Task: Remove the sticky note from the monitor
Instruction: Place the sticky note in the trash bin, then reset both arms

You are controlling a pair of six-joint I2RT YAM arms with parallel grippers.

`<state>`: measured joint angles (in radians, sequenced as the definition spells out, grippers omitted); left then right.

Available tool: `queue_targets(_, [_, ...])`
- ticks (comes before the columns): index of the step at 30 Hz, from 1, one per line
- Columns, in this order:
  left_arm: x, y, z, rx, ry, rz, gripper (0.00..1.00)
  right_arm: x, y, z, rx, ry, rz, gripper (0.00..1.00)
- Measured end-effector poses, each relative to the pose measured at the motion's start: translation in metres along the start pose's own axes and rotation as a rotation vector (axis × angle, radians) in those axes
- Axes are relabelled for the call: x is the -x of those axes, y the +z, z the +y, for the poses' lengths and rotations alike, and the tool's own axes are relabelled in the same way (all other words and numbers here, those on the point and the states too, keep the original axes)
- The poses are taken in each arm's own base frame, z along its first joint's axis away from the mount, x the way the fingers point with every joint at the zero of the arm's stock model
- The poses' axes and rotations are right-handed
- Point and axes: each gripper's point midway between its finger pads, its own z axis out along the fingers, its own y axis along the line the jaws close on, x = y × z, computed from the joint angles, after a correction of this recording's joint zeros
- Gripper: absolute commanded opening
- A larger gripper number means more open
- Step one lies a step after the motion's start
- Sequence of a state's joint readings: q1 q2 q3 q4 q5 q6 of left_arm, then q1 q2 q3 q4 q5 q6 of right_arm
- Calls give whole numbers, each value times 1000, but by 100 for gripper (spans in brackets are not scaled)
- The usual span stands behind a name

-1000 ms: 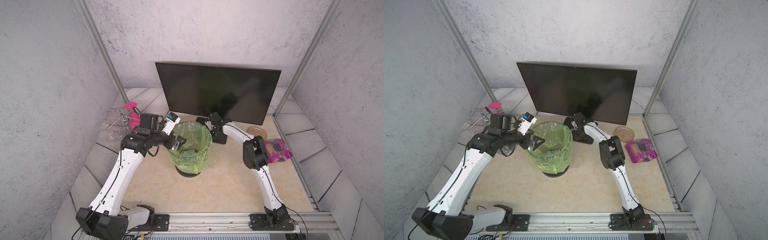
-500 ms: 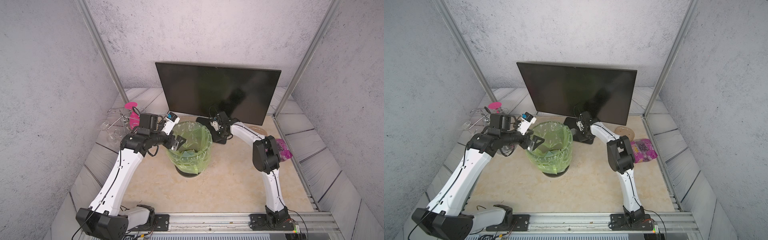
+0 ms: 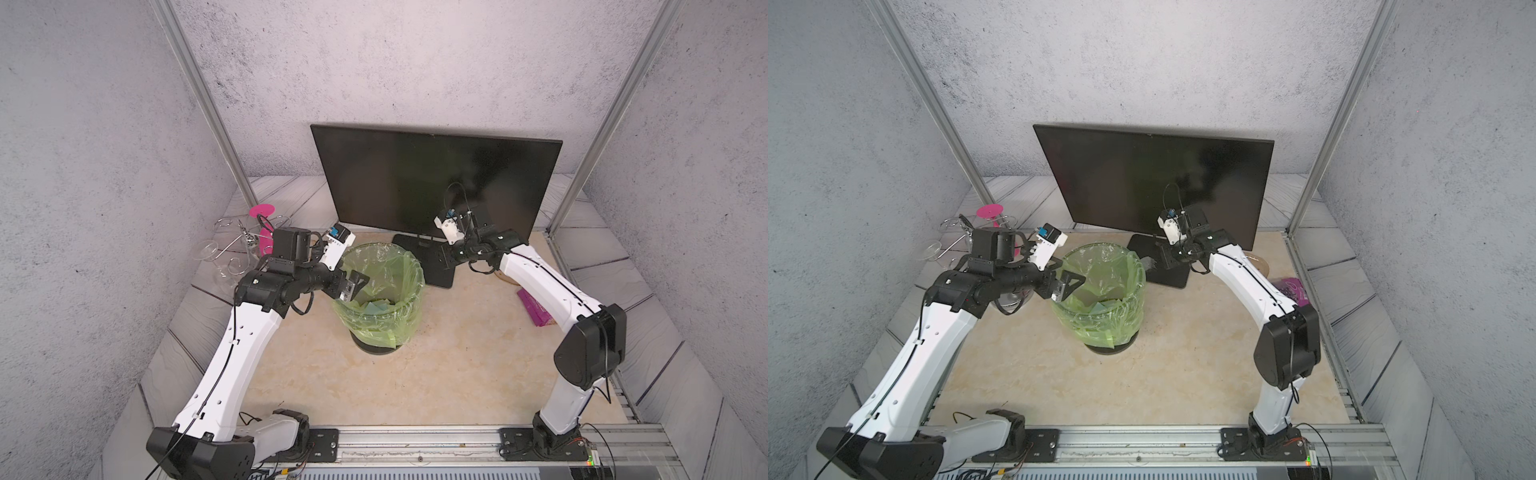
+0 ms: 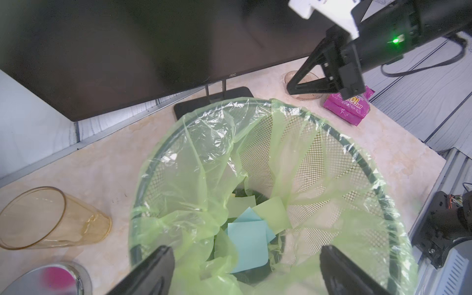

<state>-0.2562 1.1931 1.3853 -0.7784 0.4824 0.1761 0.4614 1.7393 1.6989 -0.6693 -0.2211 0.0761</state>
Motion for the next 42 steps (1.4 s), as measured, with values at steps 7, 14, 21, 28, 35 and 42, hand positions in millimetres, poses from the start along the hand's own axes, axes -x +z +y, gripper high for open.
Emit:
queue_targets(7, [4, -17, 18, 95, -50, -30, 95, 24, -62, 62, 126, -93, -126, 0])
queue_targets(14, [6, -48, 43, 205, -153, -96, 96, 21, -85, 166, 334, -263, -148, 0])
queue_targets(21, [-7, -63, 64, 292, -270, -129, 96, 7, -72, 189, 374, -303, -89, 61])
queue_targets(28, [-28, -65, 95, 396, -391, -125, 96, 23, -78, 187, 347, -310, -134, 71])
queue_targets(35, [-56, -73, 142, 587, -510, -144, 98, 29, -96, 107, 133, -204, -207, 83])
queue_targets(42, [-147, -38, 196, 818, -680, -48, 98, -53, -116, -61, -291, 88, -227, 94])
